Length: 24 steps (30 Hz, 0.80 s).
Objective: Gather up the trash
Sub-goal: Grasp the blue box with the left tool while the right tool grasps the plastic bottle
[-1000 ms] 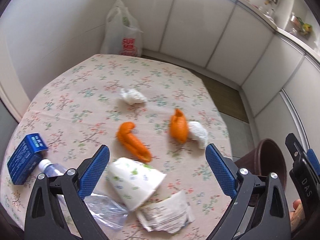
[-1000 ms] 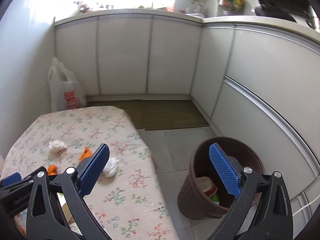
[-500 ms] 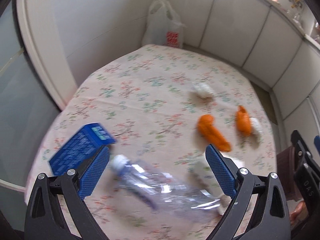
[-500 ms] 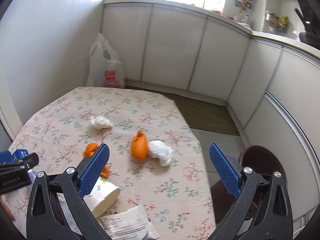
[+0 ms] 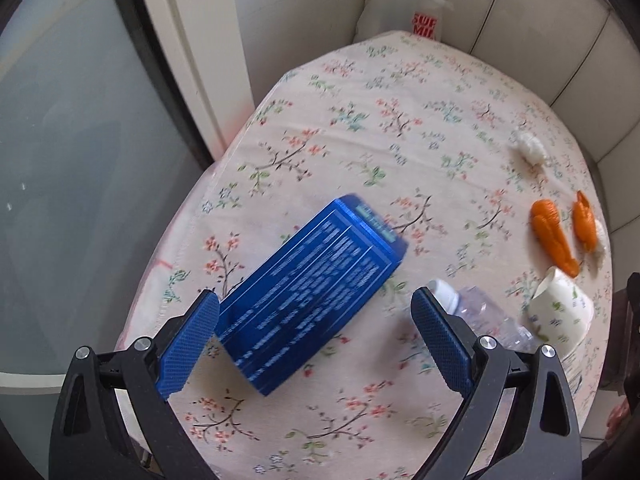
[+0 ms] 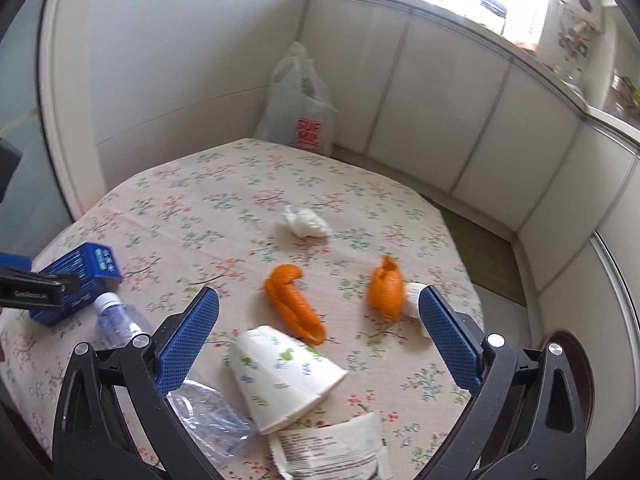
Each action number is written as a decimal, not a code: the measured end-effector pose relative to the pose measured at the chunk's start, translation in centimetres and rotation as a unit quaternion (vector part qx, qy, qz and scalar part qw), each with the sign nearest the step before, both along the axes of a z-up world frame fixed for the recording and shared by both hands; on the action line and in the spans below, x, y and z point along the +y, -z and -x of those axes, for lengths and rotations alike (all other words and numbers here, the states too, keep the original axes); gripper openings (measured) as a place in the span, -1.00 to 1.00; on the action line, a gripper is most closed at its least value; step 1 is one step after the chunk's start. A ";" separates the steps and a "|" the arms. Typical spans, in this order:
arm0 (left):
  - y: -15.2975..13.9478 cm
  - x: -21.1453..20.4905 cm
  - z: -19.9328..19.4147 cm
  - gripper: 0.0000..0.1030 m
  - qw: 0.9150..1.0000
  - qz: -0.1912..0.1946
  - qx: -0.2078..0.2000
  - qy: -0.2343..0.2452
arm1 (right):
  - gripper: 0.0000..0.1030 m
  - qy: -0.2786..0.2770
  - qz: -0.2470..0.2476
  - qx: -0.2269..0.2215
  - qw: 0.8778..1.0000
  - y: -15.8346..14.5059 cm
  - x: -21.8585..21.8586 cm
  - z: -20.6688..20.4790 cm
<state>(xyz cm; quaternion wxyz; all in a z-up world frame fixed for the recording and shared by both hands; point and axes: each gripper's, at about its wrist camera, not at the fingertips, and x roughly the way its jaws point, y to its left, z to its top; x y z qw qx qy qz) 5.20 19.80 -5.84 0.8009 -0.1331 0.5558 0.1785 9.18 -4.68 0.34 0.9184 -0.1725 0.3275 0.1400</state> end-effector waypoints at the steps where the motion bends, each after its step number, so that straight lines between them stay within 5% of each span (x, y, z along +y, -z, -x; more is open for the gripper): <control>1: 0.2 0.1 0.0 0.82 1.000 0.000 0.006 0.005 | 0.86 -0.015 0.005 0.002 1.000 0.1 0.7 0.3; 8: 1.6 -0.3 -0.2 0.82 0.996 -0.027 0.058 0.065 | 0.86 -0.118 0.040 0.023 0.992 1.3 4.4 2.2; 14: 2.9 -1.2 -2.0 0.82 0.980 -0.080 0.109 0.144 | 0.86 -0.204 0.078 0.059 0.974 2.8 6.4 3.1; 19: 3.8 -1.4 -2.8 0.80 0.972 -0.075 0.121 0.189 | 0.86 -0.251 0.088 0.086 0.960 3.6 7.4 3.1; 21: 4.5 -1.5 -2.9 0.68 0.970 -0.073 0.122 0.198 | 0.86 -0.254 0.091 0.095 0.958 4.0 7.5 2.8; 23: 4.3 -1.2 -3.2 0.18 0.974 -0.035 0.107 0.199 | 0.86 -0.257 0.091 0.109 0.956 4.3 7.6 2.2; 24: 4.2 -1.1 -3.3 0.12 0.975 -0.019 0.104 0.197 | 0.86 -0.261 0.088 0.116 0.954 4.5 7.7 2.0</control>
